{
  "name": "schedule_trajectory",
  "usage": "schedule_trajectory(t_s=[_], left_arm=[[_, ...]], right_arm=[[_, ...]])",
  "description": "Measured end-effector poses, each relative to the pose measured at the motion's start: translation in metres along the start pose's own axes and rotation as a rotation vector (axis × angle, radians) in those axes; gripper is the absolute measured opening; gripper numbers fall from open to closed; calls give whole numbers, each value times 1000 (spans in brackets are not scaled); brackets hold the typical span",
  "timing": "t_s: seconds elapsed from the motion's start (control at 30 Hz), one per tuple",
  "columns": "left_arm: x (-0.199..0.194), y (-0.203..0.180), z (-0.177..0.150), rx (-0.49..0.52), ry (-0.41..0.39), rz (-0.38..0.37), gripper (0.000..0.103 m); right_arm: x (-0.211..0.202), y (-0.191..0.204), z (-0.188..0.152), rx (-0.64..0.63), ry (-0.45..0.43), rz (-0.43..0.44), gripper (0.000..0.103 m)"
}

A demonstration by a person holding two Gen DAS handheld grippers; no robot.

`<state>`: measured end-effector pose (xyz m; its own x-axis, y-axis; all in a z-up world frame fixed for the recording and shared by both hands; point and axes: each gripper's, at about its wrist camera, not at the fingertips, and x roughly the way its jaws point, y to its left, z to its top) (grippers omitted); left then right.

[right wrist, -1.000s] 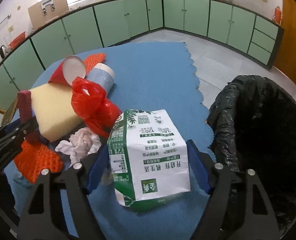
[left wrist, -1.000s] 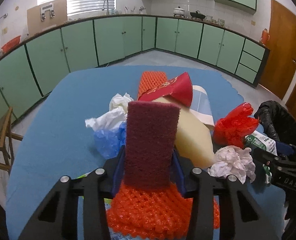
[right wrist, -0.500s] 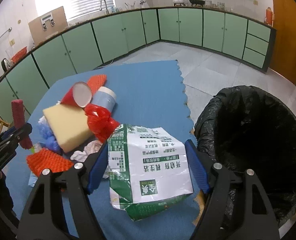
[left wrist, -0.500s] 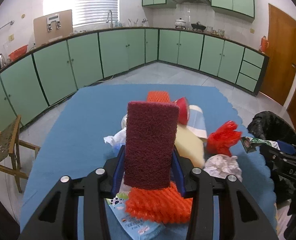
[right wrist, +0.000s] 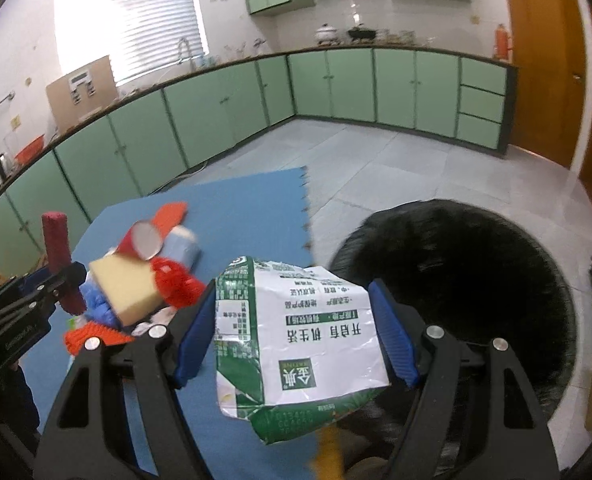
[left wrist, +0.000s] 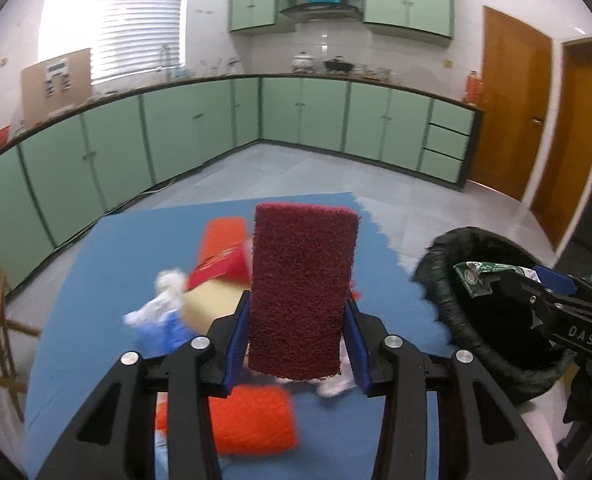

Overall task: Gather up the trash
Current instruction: 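Carry both items over the bin and open both tools to drop them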

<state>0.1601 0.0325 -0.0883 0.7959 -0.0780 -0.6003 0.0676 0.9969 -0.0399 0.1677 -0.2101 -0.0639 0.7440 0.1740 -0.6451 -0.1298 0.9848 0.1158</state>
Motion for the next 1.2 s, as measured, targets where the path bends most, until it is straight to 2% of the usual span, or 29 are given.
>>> schedule_trajectory(t_s=[0.27, 0.43, 0.63, 0.73, 0.77, 0.8, 0.87, 1.03, 1.2], left_arm=[[36, -79, 27, 77, -16, -162, 43], [67, -129, 41, 118, -12, -250, 43], [100, -174, 45, 136, 13, -304, 43], [118, -194, 44, 141, 53, -352, 44], [121, -199, 44, 141, 58, -354, 49], [126, -201, 46, 142, 62, -361, 62], [128, -205, 47, 139, 51, -367, 69], [119, -200, 47, 138, 37, -361, 70], [96, -156, 48, 114, 0, -285, 75]], right_arm=[[-13, -74, 11, 61, -56, -129, 72], [-7, -122, 10, 95, -55, -211, 71], [6, -175, -2, 144, -36, -285, 71], [15, -192, -9, 163, -18, -305, 72], [15, -197, -11, 166, -15, -312, 77], [15, -200, -14, 168, -14, -324, 83], [14, -205, -17, 169, -18, -344, 85], [8, -204, -24, 180, -23, -350, 90], [3, -165, -18, 141, -42, -317, 93]])
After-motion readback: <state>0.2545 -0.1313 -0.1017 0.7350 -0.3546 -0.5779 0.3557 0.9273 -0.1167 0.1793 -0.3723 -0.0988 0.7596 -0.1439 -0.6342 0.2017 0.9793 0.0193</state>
